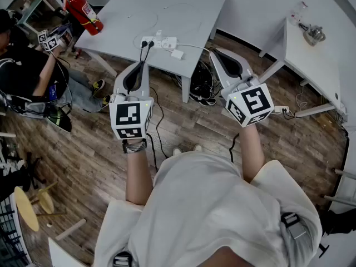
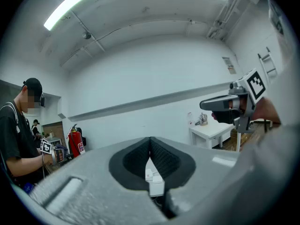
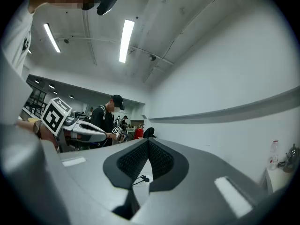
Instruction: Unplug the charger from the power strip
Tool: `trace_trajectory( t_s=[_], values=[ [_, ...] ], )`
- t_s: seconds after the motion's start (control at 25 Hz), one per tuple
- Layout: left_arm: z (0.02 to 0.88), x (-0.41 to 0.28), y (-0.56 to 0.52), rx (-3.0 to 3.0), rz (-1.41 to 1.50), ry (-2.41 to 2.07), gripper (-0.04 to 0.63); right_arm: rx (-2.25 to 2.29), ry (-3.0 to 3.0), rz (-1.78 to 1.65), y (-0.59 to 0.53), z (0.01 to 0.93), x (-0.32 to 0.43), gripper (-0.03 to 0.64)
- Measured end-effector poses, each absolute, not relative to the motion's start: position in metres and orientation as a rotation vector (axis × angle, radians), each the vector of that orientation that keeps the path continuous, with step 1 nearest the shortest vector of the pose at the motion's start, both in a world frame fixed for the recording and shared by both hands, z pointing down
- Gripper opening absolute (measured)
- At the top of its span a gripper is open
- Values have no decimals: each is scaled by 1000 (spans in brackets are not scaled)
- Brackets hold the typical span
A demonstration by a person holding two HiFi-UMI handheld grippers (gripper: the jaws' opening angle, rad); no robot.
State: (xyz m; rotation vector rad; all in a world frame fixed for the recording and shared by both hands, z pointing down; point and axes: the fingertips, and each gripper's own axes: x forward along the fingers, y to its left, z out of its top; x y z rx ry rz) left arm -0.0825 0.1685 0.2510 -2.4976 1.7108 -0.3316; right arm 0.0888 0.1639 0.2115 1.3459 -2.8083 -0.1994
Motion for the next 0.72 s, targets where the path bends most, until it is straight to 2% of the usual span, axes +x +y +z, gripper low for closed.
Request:
trace_trajectory(
  t_s=[0.72],
  values=[
    [280,-107,171,-2588,-396,1632,4,1361,-2833,-167,176,224,43,2]
  ],
)
